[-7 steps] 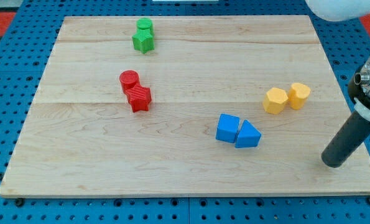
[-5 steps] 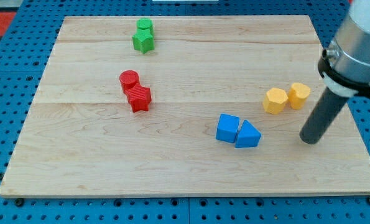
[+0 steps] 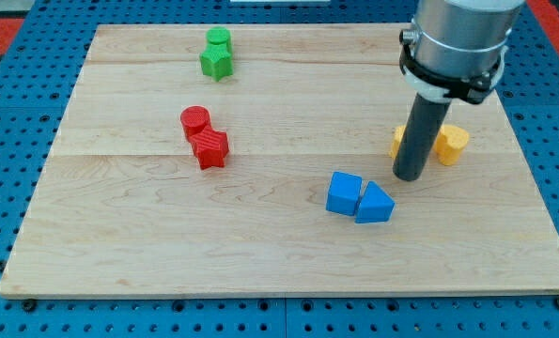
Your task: Separate the blue blocks from each other
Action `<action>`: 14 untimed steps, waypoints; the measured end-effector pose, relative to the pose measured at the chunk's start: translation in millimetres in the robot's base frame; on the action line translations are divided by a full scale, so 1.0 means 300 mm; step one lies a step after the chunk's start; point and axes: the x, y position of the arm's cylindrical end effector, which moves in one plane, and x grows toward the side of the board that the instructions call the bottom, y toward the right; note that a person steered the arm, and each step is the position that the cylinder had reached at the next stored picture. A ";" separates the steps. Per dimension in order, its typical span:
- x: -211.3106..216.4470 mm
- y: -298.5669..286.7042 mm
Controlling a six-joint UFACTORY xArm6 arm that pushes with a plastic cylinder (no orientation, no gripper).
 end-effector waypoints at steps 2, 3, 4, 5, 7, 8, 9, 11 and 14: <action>0.175 -0.068; 0.011 -0.252; 0.015 -0.280; 0.120 -0.364; -0.003 -0.525; 0.024 -0.506; 0.023 -0.394; -0.082 -0.301; -0.091 -0.588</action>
